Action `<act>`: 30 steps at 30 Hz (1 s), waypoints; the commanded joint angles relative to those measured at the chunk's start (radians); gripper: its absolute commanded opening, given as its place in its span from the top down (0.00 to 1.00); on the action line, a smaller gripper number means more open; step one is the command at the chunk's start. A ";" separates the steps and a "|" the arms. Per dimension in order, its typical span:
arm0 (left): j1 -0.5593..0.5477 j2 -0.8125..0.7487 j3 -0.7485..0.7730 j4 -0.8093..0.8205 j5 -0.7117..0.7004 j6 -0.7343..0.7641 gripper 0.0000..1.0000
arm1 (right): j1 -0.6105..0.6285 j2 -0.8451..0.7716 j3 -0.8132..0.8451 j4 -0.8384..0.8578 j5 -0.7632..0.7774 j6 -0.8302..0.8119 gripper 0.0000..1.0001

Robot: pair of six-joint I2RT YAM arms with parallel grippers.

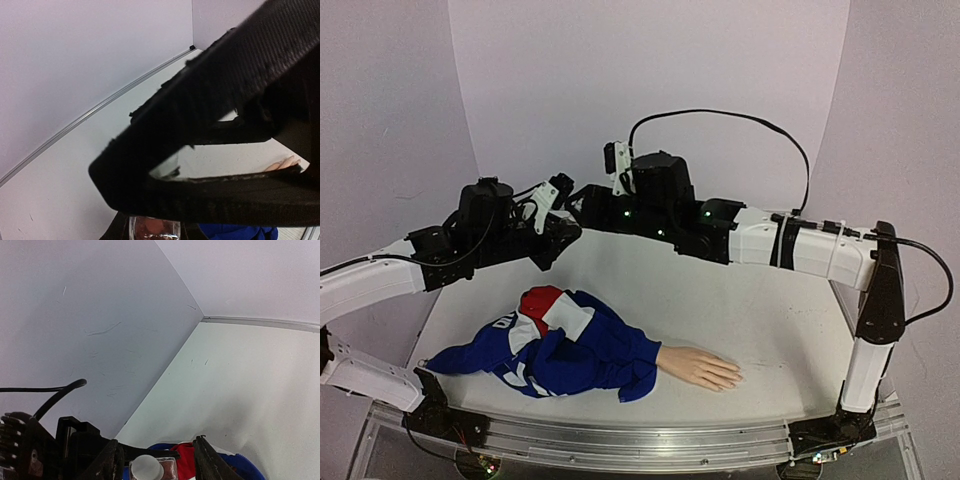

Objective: Paint the nails

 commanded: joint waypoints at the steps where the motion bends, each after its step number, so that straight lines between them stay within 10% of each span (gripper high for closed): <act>1: -0.005 0.000 0.022 0.053 0.012 -0.011 1.00 | 0.004 0.020 0.047 0.060 0.002 0.011 0.52; 6: -0.006 -0.001 0.025 0.052 0.017 -0.021 1.00 | 0.004 0.023 0.012 0.066 -0.024 0.032 0.54; 15: -0.005 -0.032 0.024 0.052 0.157 -0.038 1.00 | -0.023 -0.038 -0.086 0.150 -0.162 -0.035 0.91; 23: 0.005 -0.064 0.070 0.093 0.872 -0.074 1.00 | -0.151 -0.130 -0.264 0.418 -1.130 -0.222 1.00; 30: -0.006 0.067 0.201 0.129 1.245 -0.204 1.00 | -0.185 -0.302 -0.445 0.390 -1.270 -0.299 1.00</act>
